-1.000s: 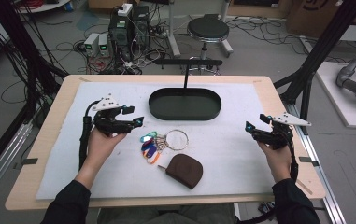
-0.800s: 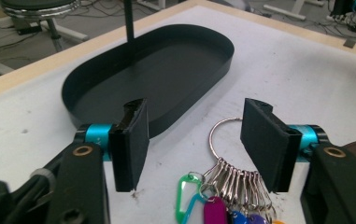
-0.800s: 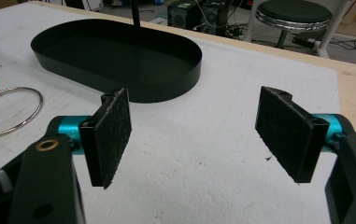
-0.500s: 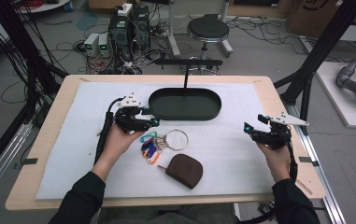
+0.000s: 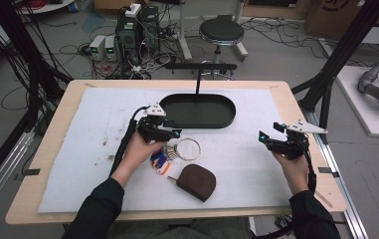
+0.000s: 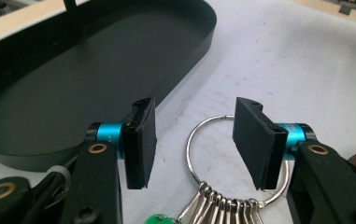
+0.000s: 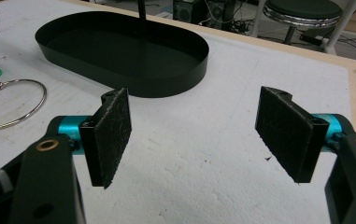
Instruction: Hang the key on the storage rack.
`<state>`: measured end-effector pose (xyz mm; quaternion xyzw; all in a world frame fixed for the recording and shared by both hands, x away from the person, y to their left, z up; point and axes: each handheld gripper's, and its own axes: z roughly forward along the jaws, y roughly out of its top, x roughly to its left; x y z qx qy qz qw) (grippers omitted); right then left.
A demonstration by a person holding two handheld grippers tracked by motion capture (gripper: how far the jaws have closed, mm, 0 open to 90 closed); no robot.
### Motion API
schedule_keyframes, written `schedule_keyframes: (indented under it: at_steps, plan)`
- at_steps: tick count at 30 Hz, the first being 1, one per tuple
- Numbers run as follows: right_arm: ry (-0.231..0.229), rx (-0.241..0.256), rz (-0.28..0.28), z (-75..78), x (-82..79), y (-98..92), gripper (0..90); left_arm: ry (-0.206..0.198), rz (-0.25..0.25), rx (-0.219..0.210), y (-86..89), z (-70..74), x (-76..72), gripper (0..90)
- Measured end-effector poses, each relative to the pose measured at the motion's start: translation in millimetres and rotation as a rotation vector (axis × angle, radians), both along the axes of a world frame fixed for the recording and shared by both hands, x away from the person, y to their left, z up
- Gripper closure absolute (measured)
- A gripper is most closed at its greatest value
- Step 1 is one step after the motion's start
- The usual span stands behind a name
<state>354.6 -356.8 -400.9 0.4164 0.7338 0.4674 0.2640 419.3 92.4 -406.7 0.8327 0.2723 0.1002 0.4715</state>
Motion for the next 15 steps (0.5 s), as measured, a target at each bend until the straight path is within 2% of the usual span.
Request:
schedule_keyframes:
  at_steps: [2, 8, 15]
  plan:
    - [0.002, -0.001, 0.0, -0.1, 0.1, 0.1, 27.4, 0.005, -0.001, 0.003, -1.4, -2.0, 1.2, 49.6]
    - [0.007, 0.007, 0.002, -0.6, 1.1, -1.3, 27.5, 0.031, -0.013, 0.049, -10.8, -13.8, 7.3, 54.5]
    - [0.012, 0.006, 0.007, -1.3, 2.0, -0.5, 27.5, 0.062, -0.015, 0.07, -17.7, -21.6, 11.6, 58.6]
